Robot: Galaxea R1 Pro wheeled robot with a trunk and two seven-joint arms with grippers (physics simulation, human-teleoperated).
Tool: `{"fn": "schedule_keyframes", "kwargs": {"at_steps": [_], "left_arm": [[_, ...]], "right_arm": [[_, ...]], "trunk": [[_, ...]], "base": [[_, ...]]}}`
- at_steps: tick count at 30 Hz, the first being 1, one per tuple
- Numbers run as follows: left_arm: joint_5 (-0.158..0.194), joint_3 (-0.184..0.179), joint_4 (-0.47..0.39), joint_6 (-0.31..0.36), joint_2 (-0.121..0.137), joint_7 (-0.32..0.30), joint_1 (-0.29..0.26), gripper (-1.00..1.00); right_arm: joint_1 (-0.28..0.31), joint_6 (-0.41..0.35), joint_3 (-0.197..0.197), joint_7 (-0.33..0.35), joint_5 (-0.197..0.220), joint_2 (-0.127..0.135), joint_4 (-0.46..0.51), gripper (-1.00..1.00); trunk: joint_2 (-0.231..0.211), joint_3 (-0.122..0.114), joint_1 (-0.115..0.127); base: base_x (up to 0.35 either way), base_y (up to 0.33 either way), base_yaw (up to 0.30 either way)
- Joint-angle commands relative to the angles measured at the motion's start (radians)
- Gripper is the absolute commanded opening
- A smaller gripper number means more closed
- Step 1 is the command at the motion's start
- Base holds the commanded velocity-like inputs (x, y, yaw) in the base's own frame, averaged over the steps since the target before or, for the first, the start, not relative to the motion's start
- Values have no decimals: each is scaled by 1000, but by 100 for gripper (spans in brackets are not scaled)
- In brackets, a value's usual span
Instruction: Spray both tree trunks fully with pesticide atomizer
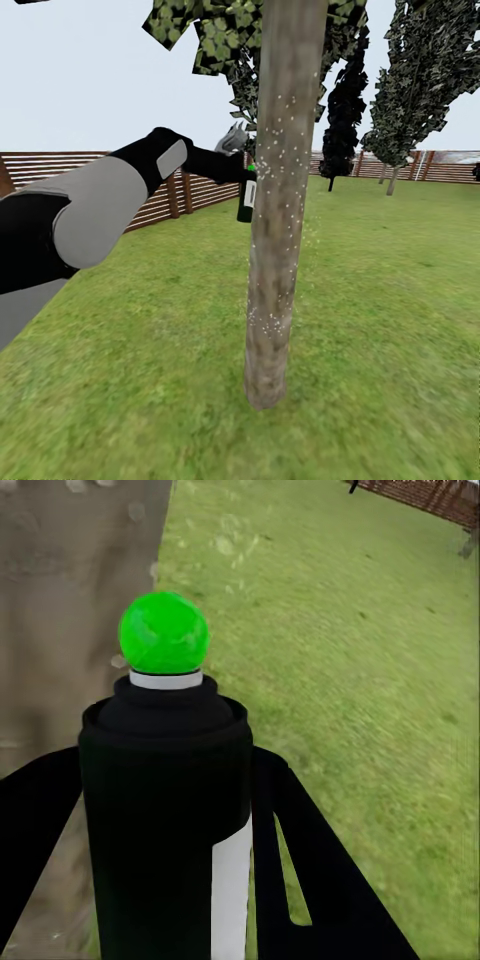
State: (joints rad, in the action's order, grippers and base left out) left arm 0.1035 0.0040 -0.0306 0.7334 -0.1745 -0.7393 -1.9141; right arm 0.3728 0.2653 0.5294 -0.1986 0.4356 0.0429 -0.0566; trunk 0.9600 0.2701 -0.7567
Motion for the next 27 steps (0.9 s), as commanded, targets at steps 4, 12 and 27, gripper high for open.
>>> {"fn": "schedule_keyframes", "kwargs": {"at_steps": [4, 12, 27], "left_arm": [[1, 1, 0, -2, 0, 0, 4, -100], [-1, -1, 0, -75, 0, 98, 115, -100], [2, -4, -19, -75, 0, -108, 168, -100]], "right_arm": [[-4, 0, 0, 0, 0, 0, 0, 100], [-5, -1, 1, 0, 0, 0, 0, 100], [-5, 0, 1, 0, 0, 0, 0, 100]], "trunk": [[0, 0, 0], [0, 0, 0], [0, 0, 0]], "base": [[-1, -32, 0], [0, -1, 0], [0, 0, 0]]}}
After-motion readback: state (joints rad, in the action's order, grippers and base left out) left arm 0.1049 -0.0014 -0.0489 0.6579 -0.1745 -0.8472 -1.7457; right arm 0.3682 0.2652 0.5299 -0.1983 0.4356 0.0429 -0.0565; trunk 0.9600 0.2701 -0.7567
